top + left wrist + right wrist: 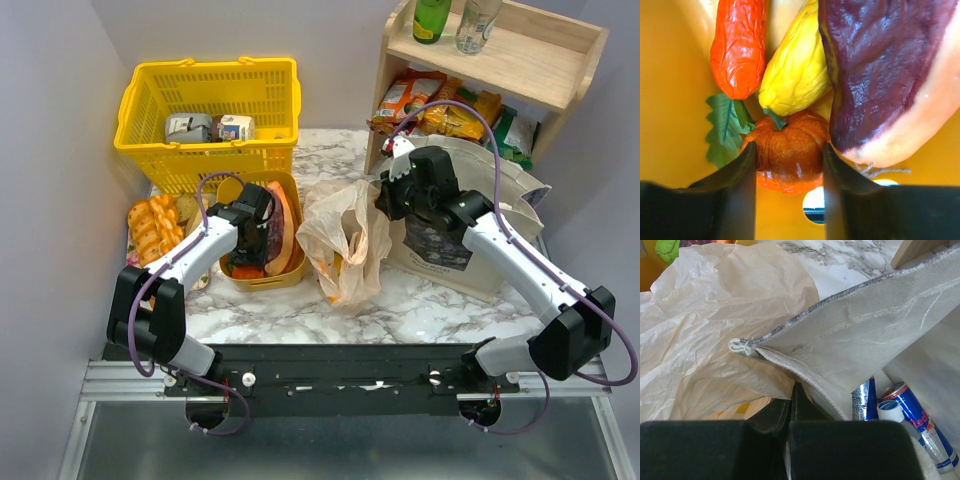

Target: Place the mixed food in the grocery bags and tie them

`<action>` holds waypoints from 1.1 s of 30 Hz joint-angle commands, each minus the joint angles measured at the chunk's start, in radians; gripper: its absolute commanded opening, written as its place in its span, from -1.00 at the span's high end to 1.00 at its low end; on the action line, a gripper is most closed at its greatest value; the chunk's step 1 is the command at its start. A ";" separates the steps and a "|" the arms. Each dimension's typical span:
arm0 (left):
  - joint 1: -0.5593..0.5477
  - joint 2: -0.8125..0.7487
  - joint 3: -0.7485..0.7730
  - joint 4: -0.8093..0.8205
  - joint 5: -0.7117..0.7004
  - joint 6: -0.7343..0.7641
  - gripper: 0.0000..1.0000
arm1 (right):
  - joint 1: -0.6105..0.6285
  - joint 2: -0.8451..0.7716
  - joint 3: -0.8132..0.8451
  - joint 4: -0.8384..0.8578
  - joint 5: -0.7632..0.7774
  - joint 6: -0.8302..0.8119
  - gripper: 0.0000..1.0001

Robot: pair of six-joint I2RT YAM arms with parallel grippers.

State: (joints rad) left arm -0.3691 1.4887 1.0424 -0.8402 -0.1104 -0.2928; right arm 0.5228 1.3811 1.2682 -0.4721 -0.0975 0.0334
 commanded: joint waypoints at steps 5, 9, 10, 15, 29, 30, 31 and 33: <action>-0.013 -0.087 0.071 -0.025 0.087 -0.031 0.57 | -0.007 -0.025 -0.009 0.010 0.024 -0.003 0.86; -0.013 -0.172 0.136 -0.016 0.089 -0.039 0.70 | -0.009 -0.025 -0.009 0.010 0.024 -0.001 0.87; -0.013 -0.183 0.155 -0.016 0.092 -0.036 0.71 | -0.007 -0.025 -0.007 0.010 0.022 -0.001 0.87; -0.022 -0.272 0.174 0.015 0.107 -0.025 0.89 | -0.007 -0.025 -0.004 0.012 0.021 0.000 0.87; -0.192 -0.473 0.064 0.188 0.340 0.015 1.00 | -0.007 -0.022 0.008 0.004 0.016 0.006 0.86; -0.224 -0.467 0.059 0.188 0.359 0.020 1.00 | -0.007 -0.024 0.010 0.001 0.016 0.007 0.87; -0.235 -0.466 0.051 0.196 0.423 0.018 1.00 | -0.007 -0.024 0.011 0.003 0.018 0.007 0.86; -0.269 -0.450 0.051 0.199 0.486 0.012 1.00 | -0.007 -0.024 0.011 -0.002 0.018 0.007 0.87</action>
State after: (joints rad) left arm -0.5755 1.0145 1.1149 -0.6682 0.1730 -0.2966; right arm 0.5224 1.3800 1.2682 -0.4721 -0.0975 0.0338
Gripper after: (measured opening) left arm 0.524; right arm 0.071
